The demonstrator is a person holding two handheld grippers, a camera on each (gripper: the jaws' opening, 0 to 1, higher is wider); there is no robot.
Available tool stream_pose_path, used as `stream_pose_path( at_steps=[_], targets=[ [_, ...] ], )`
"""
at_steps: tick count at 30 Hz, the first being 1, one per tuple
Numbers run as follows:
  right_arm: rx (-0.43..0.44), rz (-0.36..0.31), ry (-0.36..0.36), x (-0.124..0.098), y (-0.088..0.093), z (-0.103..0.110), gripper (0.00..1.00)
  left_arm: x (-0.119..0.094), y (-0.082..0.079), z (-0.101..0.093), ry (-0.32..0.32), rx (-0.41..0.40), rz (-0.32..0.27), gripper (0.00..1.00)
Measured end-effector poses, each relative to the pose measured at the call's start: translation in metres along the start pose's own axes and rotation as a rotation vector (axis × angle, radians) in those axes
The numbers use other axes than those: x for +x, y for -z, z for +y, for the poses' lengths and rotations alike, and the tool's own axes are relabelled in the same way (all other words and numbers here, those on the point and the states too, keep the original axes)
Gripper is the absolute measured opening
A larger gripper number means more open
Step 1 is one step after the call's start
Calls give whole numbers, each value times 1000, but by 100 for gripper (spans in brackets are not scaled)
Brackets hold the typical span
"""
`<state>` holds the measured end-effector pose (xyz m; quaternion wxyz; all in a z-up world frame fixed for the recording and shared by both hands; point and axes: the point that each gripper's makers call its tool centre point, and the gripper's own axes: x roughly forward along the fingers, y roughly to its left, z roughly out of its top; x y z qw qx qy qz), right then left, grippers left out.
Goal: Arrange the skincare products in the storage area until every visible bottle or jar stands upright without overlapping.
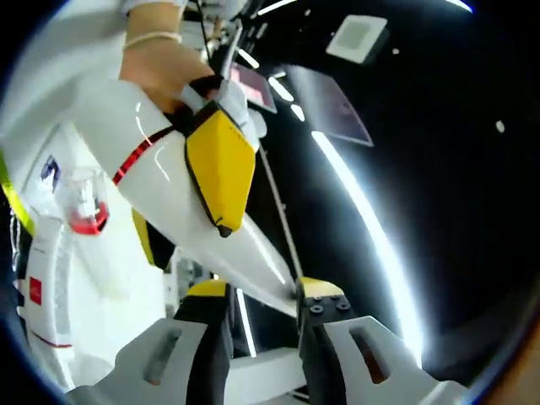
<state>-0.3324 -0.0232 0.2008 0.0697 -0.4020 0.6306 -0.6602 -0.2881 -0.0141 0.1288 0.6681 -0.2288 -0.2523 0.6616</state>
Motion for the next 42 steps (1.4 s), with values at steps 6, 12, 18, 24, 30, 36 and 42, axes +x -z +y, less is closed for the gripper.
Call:
stream_pose_path(
  at_steps=[6,12,18,24,30,36,42],
  targets=[
    [40,7,10,-1,2,-3,29,-3,-6,0,7,6,-33,19],
    [148,50,3,0,14,-3,23,-12,-16,-8,40,-6,-111,19],
    [507,98,-53,2,32,6,32,-16,-23,-9,35,-6,-162,19],
    [849,132,-91,2,46,13,29,-16,-25,-8,19,-1,-184,19],
    [1276,104,-90,3,63,15,32,-18,-27,-4,-2,-5,-213,19],
    [1530,39,-90,9,67,12,51,-17,-28,1,-50,11,-241,20],
    [1782,-41,-81,7,62,4,69,-15,-30,5,-93,64,-279,20]
  ],
)
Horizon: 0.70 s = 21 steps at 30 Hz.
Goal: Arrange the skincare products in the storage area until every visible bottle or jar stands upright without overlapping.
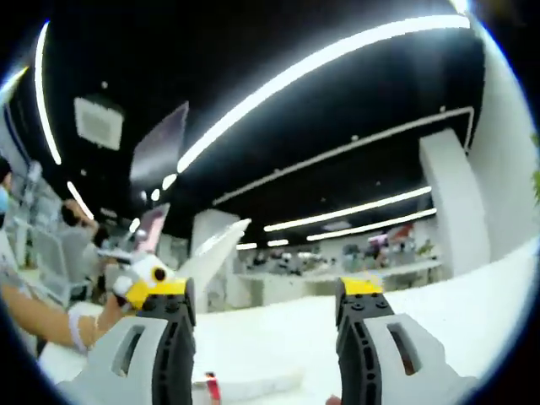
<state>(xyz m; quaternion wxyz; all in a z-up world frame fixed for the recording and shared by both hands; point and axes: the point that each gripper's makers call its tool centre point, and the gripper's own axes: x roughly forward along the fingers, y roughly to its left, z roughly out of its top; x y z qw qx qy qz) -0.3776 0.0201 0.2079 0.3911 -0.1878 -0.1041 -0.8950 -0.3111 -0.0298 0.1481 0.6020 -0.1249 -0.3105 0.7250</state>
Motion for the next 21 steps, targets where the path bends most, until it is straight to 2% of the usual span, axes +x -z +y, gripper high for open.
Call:
stream_pose_path(
  at_steps=[3,6,9,10,12,14,16,19,21],
  targets=[
    [91,-41,-16,-1,-6,0,72,3,3,1,-12,30,5,20],
    [91,-47,-12,-1,-6,0,80,6,10,2,-33,110,34,20],
    [123,-47,-72,1,-5,16,83,11,19,0,-58,193,70,20],
    [141,-53,-92,1,-6,20,85,10,17,3,-65,210,79,20],
    [209,-72,-142,3,-6,30,89,12,18,8,-98,296,109,19],
    [260,-64,-184,4,-3,39,90,14,21,8,-102,331,128,19],
    [285,-27,-228,4,3,48,86,15,23,6,-94,333,136,19],
    [282,37,-281,3,14,60,72,14,19,8,-82,337,143,19],
    [281,52,-296,3,16,64,65,13,14,12,-81,339,143,19]
  ],
)
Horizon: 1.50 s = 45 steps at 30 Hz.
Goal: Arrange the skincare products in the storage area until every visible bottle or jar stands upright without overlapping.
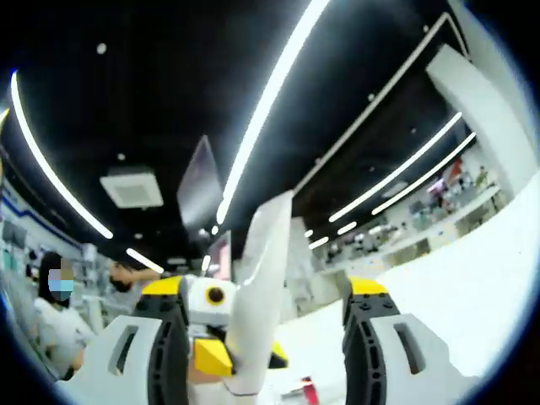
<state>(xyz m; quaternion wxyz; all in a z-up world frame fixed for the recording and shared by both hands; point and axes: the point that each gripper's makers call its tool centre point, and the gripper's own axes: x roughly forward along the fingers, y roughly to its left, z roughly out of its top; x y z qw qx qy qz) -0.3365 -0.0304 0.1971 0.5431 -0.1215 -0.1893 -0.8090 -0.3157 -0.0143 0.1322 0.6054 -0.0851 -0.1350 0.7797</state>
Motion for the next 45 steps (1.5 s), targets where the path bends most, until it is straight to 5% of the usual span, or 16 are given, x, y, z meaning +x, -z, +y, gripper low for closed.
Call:
stream_pose_path(
  at_steps=[11,23,28,35,40,45],
  targets=[
    [28,157,-59,-1,27,9,26,0,1,4,5,18,29,19],
    [54,195,-66,-5,31,4,15,1,4,9,-22,73,29,24],
    [10,188,-39,-5,28,-2,13,1,-6,16,-58,120,-62,26],
    [-115,142,101,-12,19,-18,13,-5,-15,28,-111,118,-126,30],
    [-298,101,332,-25,2,-59,13,-14,-36,41,-162,98,-245,40],
    [-445,79,531,-42,-17,-95,13,-21,-43,55,-195,83,-269,40]
  ],
)
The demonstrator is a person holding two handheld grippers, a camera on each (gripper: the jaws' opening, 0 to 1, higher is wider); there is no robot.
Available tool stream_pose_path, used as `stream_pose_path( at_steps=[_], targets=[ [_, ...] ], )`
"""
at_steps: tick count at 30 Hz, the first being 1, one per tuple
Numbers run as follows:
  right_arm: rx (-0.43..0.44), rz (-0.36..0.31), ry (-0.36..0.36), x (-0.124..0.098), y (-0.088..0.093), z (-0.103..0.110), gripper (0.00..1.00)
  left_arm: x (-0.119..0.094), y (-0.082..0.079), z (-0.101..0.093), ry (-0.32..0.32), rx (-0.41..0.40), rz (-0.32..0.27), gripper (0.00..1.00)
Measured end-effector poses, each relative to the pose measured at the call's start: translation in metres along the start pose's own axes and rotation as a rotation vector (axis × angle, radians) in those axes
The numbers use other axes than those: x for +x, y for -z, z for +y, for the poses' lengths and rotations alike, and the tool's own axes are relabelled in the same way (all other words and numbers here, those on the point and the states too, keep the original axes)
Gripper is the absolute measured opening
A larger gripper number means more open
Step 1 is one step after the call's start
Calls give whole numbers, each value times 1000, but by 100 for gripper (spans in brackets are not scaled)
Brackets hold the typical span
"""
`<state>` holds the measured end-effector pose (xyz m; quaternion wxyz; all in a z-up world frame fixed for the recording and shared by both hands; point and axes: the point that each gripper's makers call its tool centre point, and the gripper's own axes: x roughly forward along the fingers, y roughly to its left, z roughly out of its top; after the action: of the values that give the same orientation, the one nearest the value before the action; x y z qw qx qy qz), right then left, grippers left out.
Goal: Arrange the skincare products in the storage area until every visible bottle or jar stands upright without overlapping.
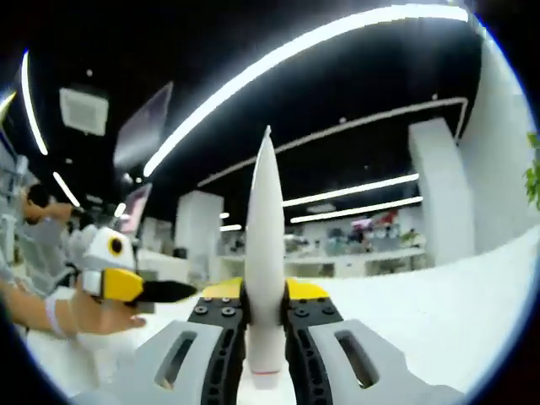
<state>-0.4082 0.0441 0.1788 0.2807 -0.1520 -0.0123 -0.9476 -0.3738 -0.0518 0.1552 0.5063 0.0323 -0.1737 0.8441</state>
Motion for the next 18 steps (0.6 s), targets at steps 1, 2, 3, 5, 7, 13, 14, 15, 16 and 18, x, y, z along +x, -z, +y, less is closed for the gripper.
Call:
stream_pose_path(
  at_steps=[1,2,3,5,7,13,14,15,16,18],
  targets=[
    [-20,7,37,0,1,-8,13,0,0,2,-7,1,1,40],
    [-56,29,91,0,5,-19,14,0,2,4,-15,3,5,40],
    [-69,42,122,-1,7,-24,14,0,3,6,-26,5,10,40],
    [-117,95,194,-3,16,-40,14,1,5,11,-52,7,20,40],
    [-135,128,233,-5,24,-50,14,0,6,13,-71,13,24,40],
    [-137,204,299,-8,43,-71,14,0,6,15,-85,15,25,40],
    [-130,217,304,-8,46,-73,14,0,7,14,-86,18,26,40],
    [-119,231,309,-8,50,-75,14,0,7,13,-85,21,27,40],
    [-106,249,313,-8,56,-77,14,0,7,13,-84,22,27,40],
    [-108,276,318,-8,64,-80,14,1,7,14,-85,21,26,40]
  ],
)
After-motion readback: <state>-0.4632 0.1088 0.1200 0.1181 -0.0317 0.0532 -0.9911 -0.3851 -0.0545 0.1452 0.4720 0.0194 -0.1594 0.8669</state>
